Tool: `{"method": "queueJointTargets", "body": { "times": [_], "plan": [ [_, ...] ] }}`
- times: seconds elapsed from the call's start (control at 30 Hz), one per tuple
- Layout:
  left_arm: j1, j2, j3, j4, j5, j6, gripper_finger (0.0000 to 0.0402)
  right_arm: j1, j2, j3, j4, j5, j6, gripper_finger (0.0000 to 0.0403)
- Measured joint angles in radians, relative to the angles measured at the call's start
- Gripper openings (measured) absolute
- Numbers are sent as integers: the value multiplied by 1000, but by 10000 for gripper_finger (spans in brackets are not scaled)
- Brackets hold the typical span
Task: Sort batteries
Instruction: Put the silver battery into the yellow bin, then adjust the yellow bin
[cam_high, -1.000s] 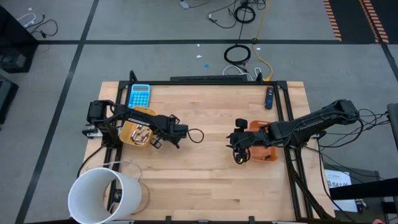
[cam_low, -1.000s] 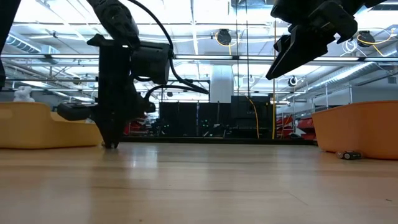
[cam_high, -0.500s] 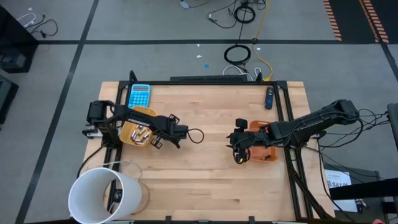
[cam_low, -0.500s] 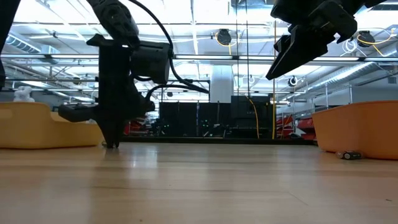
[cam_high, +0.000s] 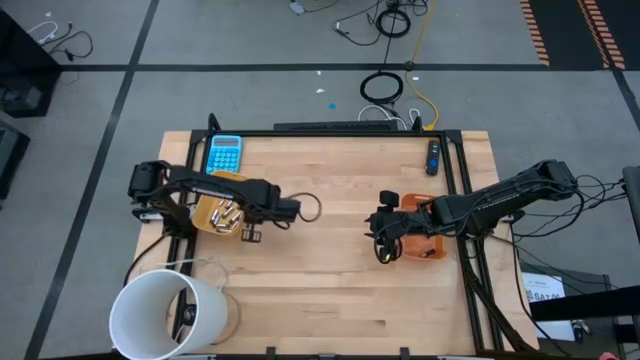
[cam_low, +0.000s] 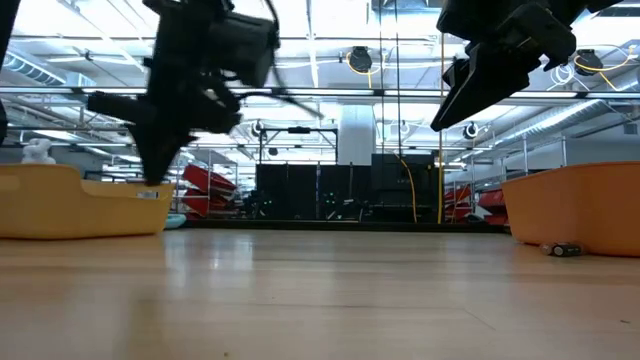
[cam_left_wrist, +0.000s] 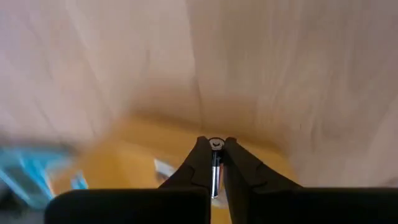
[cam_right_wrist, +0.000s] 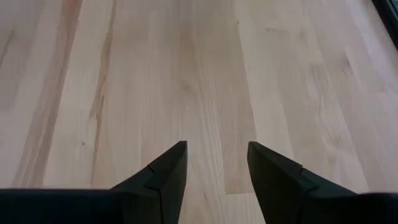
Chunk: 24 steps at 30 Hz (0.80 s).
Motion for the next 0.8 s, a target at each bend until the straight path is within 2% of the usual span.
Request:
{"method": "queueJointTargets", "body": {
  "times": [0.17,0.23,0.43,0.57,0.8],
  "plan": [
    [0,-91,-46,-121,-4,-149,28,0,0,0,0,0,-1,160],
    [-2,-131,-70,-119,-12,-196,48,0,0,0,3,0,-1,160],
    [5,-216,-161,-118,-132,-289,107,5,0,0,4,0,-1,160],
    [13,-219,-231,-65,-134,-216,139,12,0,0,6,0,-1,160],
    [12,-218,-344,118,-101,37,169,12,0,0,8,0,-3,160]
  ]
}}
